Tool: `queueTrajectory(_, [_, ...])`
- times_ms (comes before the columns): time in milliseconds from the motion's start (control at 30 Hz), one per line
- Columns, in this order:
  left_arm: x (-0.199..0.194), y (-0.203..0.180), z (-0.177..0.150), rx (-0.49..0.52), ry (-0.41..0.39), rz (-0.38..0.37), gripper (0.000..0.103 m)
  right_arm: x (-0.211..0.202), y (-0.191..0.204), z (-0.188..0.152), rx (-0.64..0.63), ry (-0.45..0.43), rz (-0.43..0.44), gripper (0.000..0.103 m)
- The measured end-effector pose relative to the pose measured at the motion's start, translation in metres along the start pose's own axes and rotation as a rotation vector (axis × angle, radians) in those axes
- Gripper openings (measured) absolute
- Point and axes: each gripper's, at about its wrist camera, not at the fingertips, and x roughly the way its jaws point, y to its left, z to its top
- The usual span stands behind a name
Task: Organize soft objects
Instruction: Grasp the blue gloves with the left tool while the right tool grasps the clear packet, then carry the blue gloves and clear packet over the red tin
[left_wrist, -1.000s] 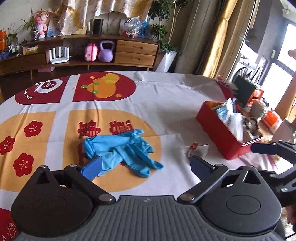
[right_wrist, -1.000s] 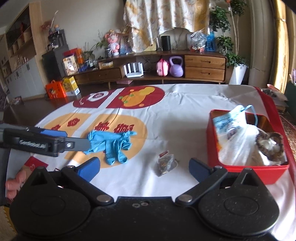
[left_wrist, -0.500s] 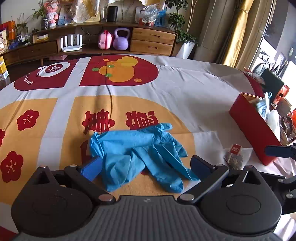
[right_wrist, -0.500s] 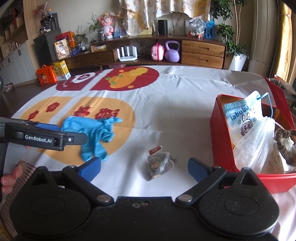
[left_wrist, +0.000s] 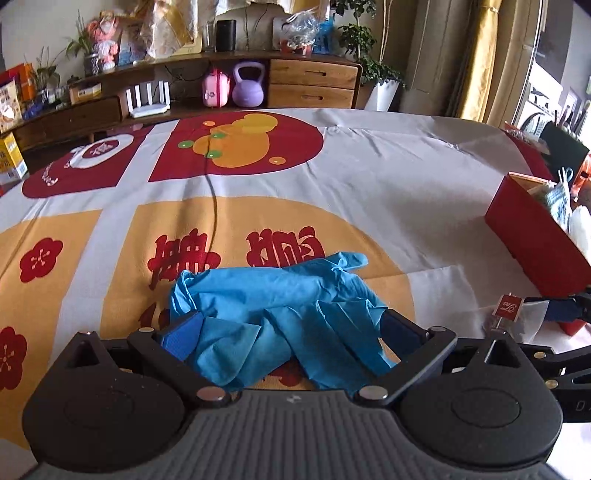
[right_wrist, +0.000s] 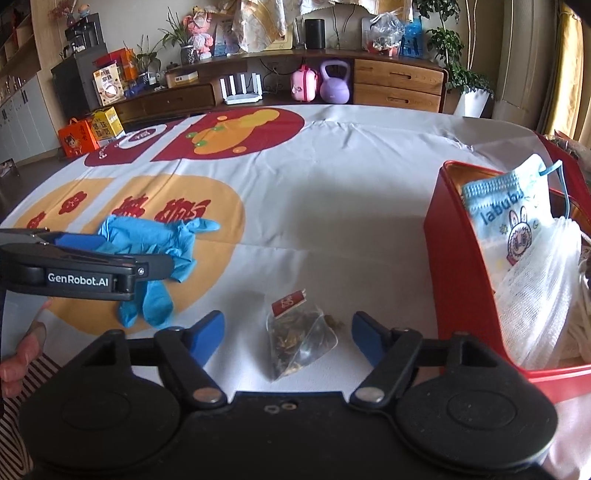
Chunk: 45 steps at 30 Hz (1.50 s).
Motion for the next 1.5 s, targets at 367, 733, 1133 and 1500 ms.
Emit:
queueTrajectory(367, [0.000,-0.017,-0.002,0.096,-0.039,0.051,0.063,0.000,0.010,-0.005,-0.075,-0.011,-0.026,0.042])
queueTrajectory(733, [-0.006,-0.028,0.000,0.111,-0.020,0.010,0.021,-0.008,0.011,-0.005,-0.086,-0.025,-0.030,0.016])
queueTrajectory(1133, [-0.026,-0.040,-0.004,0.101,0.005,-0.042,0.016,-0.037,-0.005,-0.009,0.011,-0.038,0.010,0.015])
queueTrajectory(1500, [-0.064,-0.064,-0.009,0.114,-0.003,-0.087,0.016,-0.084,-0.017,-0.015,0.048,-0.077,0.038,0.015])
